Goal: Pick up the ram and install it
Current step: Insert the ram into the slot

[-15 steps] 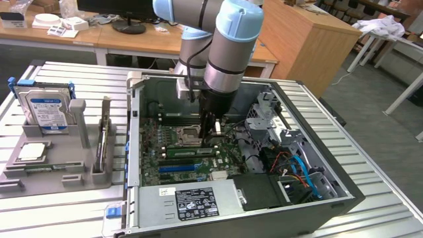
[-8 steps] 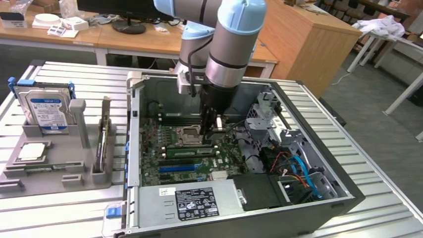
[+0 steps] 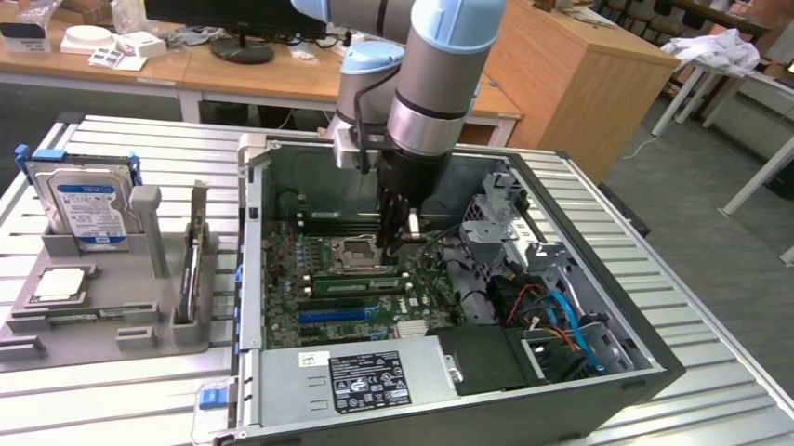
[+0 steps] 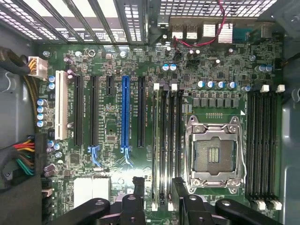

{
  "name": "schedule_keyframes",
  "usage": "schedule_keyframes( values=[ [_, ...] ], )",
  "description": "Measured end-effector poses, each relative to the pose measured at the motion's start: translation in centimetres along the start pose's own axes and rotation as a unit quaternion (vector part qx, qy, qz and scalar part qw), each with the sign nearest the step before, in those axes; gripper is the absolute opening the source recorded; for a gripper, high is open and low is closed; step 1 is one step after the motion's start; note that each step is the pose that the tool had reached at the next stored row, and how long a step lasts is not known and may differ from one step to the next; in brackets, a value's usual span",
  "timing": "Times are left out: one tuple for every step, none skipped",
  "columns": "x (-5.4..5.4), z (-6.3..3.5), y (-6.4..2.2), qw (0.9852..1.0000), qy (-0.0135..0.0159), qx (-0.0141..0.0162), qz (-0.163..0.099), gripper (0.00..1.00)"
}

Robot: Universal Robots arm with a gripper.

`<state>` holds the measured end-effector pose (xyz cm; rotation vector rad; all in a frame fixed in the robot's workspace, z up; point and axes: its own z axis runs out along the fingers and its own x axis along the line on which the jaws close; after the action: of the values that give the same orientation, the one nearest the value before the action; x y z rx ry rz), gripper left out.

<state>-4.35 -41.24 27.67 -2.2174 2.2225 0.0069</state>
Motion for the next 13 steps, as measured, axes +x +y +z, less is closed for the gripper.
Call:
schedule_keyframes(
  values=[
    [0.0,-0.1,0.0,1.0,0.0,0.0,0.0,0.37],
    [0.0,-0.2,0.0,1.0,0.0,0.0,0.0,0.37],
    [0.0,-0.3,0.0,1.0,0.0,0.0,0.0,0.37],
    [0.0,-0.39,0.0,1.0,0.0,0.0,0.0,0.37],
    [0.0,-0.47,0.0,1.0,0.0,0.0001,0.0,0.37],
    [0.0,-0.56,0.0,1.0,0.0,0.0,0.0,0.37],
    [0.0,-0.63,0.0,1.0,0.0,0.0,0.0,0.37],
    [0.0,-0.71,0.0,1.0,0.0,0.0,0.0,0.37],
    [0.0,-0.77,0.0,1.0,0.0,0.0,0.0,0.37],
    [0.0,-0.84,0.0,1.0,0.0,0.0,0.0,0.37],
    [0.0,-0.91,0.0,1.0,0.0,0.0,0.0,0.37],
    [0.0,-0.97,0.0,1.0,0.0,0.0,0.0,0.37],
    [0.0,-1.03,0.0,1.0,0.0,0.0,0.0,0.37]
  ],
)
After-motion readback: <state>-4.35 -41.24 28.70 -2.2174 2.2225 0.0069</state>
